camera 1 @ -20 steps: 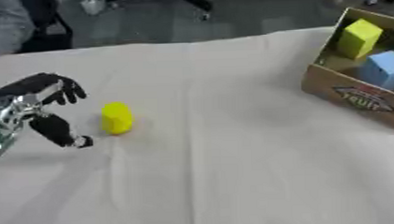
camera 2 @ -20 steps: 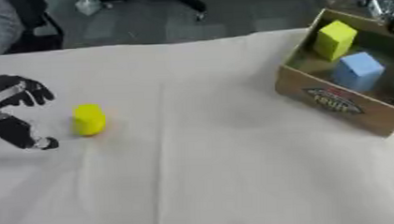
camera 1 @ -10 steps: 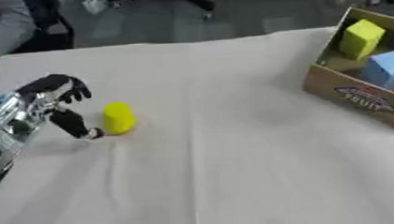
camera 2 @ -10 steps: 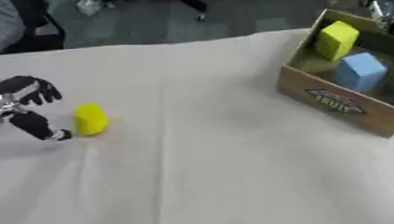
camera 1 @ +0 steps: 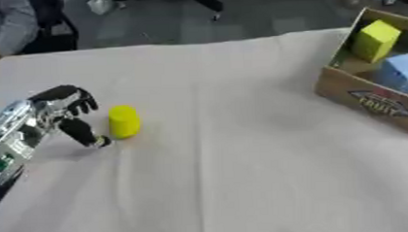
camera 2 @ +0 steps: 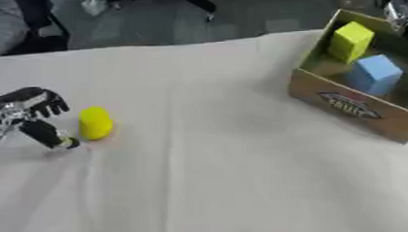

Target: Pick up the objects with one hand, pass them to the other hand, and then place them into the box on the other side of the table.

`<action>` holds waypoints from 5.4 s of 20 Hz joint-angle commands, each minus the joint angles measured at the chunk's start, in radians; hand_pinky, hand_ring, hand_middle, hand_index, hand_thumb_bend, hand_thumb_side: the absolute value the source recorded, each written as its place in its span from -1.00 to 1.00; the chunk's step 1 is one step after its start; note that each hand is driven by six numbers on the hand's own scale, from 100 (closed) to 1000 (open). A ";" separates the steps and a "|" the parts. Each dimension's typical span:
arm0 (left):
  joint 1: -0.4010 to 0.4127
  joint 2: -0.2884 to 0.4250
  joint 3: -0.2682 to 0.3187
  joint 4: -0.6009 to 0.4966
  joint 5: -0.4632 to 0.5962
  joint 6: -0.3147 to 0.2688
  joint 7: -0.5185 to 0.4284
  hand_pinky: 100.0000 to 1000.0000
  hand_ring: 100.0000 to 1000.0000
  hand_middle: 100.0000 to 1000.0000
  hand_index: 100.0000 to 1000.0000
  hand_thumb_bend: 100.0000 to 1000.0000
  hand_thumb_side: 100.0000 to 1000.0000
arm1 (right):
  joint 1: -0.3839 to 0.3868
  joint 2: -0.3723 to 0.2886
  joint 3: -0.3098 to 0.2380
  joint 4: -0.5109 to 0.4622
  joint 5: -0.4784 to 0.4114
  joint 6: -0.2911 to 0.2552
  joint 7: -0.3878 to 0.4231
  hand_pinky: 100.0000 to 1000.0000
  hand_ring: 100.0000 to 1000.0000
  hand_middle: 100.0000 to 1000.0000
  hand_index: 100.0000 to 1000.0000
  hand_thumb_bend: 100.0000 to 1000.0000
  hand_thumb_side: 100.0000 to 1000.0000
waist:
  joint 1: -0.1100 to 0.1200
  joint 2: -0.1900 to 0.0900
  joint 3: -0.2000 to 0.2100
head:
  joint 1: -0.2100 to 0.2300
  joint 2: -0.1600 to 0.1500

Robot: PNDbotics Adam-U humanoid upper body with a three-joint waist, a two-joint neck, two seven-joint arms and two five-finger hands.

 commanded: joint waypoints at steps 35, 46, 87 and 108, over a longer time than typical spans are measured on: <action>-0.066 -0.151 0.063 0.179 0.069 0.033 0.279 0.39 0.25 0.02 0.10 -0.86 -0.98 | -0.018 -0.009 -0.003 -0.007 0.005 -0.017 0.016 0.93 0.40 0.44 0.67 -1.00 -0.26 | -0.005 -0.017 -0.008 | 0.015 0.000; -0.033 -0.088 0.034 -0.064 0.009 0.060 0.279 0.20 0.07 -0.13 0.02 -1.00 -1.00 | -0.010 -0.016 -0.008 -0.011 0.001 -0.015 0.009 0.93 0.40 0.44 0.66 -1.00 -0.27 | -0.007 -0.018 0.000 | 0.039 -0.010; 0.053 -0.186 0.072 -0.468 -0.176 -0.015 0.450 0.08 -0.02 -0.19 -0.06 -1.00 -0.97 | -0.001 -0.022 -0.025 -0.037 -0.035 -0.004 -0.018 0.92 0.39 0.43 0.67 -1.00 -0.32 | -0.020 -0.027 -0.013 | -0.055 -0.009; 0.024 -0.236 0.032 -0.476 -0.171 -0.194 0.509 0.08 -0.03 -0.20 -0.07 -1.00 -0.94 | -0.028 -0.038 0.049 -0.216 -0.194 -0.042 0.106 0.92 0.41 0.45 0.68 -1.00 -0.28 | -0.035 -0.035 -0.024 | -0.115 -0.012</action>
